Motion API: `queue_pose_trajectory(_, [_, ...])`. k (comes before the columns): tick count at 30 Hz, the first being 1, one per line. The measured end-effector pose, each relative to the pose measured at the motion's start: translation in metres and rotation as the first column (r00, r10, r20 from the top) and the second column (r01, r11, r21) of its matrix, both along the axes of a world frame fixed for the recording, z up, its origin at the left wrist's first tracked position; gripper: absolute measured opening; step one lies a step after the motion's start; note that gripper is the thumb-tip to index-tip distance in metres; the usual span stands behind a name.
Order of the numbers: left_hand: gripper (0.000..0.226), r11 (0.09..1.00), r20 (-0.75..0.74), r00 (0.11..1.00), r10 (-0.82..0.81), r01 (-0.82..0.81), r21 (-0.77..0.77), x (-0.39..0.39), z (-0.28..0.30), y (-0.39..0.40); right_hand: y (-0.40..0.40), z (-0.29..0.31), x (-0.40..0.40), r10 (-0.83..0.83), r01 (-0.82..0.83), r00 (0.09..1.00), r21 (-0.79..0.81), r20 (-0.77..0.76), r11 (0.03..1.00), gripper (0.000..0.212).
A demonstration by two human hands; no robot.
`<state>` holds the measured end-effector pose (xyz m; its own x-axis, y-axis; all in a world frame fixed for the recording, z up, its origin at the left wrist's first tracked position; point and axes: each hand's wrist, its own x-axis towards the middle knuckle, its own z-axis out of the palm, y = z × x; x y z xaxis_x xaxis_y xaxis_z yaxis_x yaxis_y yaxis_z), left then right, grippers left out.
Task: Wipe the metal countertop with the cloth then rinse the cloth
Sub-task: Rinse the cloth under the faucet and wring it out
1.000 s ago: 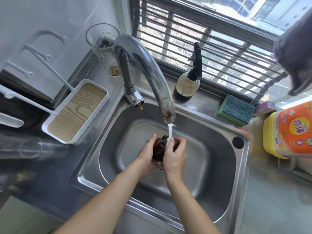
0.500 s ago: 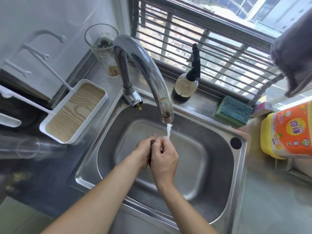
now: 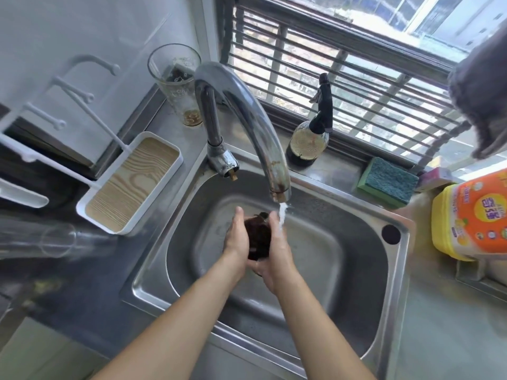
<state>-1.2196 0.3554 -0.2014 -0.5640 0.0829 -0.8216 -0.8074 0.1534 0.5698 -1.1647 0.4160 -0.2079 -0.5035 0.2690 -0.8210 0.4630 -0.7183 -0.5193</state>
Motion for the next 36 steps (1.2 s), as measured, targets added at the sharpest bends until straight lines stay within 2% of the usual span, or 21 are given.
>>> queue_pose_trajectory(1, [0.068,0.999,-0.054,0.997,-0.047,0.047,-0.002,0.003,-0.001,-0.006,0.004,-0.003,-0.001,-0.042,0.042,0.999,-0.031,0.008,0.999,0.06])
queue_pose_trajectory(2, [0.075,0.994,-0.118,0.987,-0.11,0.107,-0.028,0.005,-0.001,-0.011,0.01,-0.005,-0.001,-0.071,0.071,0.997,-0.006,0.038,0.997,0.052])
queue_pose_trajectory(5, [0.075,0.96,-0.219,0.939,-0.265,0.235,-0.154,0.003,0.006,-0.022,0.021,-0.006,0.005,-0.018,0.012,0.995,0.062,0.098,0.998,0.009])
queue_pose_trajectory(7, [0.063,0.964,-0.279,0.929,-0.244,0.201,-0.175,-0.002,0.012,-0.021,0.023,-0.001,0.009,0.055,-0.057,0.998,0.037,0.042,0.998,0.011])
queue_pose_trajectory(9, [0.049,0.977,-0.354,0.919,-0.171,0.111,-0.184,-0.01,0.023,-0.016,0.023,0.012,0.01,0.093,-0.093,0.996,0.05,0.003,0.994,0.004])
queue_pose_trajectory(11, [0.034,0.993,-0.369,0.927,-0.062,0.019,-0.119,-0.021,0.035,-0.008,0.024,0.026,0.009,0.109,-0.105,0.993,0.099,-0.04,0.99,0.015])
queue_pose_trajectory(14, [0.029,0.997,-0.359,0.932,0.052,-0.07,-0.039,-0.044,0.051,0.003,0.025,0.043,0.006,0.187,-0.149,0.979,0.336,-0.082,0.93,0.018])
queue_pose_trajectory(17, [0.038,0.984,-0.322,0.934,0.151,-0.172,-0.036,-0.062,0.059,0.011,0.025,0.051,0.007,0.319,-0.198,0.943,0.603,-0.099,0.773,0.024])
queue_pose_trajectory(20, [0.04,0.956,-0.229,0.93,0.288,-0.293,0.012,-0.068,0.063,0.016,0.025,0.048,0.012,0.384,-0.207,0.922,0.768,-0.054,0.606,0.03])
queue_pose_trajectory(21, [0.041,0.948,-0.212,0.925,0.315,-0.318,0.02,-0.068,0.063,0.017,0.024,0.046,0.014,0.39,-0.204,0.92,0.795,-0.045,0.572,0.031])
queue_pose_trajectory(25, [0.044,0.923,-0.219,0.899,0.379,-0.384,0.021,-0.064,0.062,0.022,0.019,0.039,0.018,0.374,-0.185,0.926,0.811,-0.044,0.555,0.029])
queue_pose_trajectory(29, [0.044,0.907,-0.208,0.889,0.409,-0.42,-0.012,-0.064,0.065,0.025,0.018,0.037,0.022,0.4,-0.174,0.916,0.854,-0.043,0.49,0.03])
queue_pose_trajectory(33, [0.034,0.896,-0.17,0.884,0.436,-0.444,-0.011,-0.066,0.071,0.028,0.019,0.038,0.024,0.413,-0.158,0.909,0.88,-0.046,0.447,0.033])
queue_pose_trajectory(36, [0.028,0.877,-0.132,0.87,0.475,-0.48,-0.006,-0.067,0.077,0.031,0.018,0.037,0.024,0.412,-0.157,0.91,0.879,-0.049,0.451,0.035])
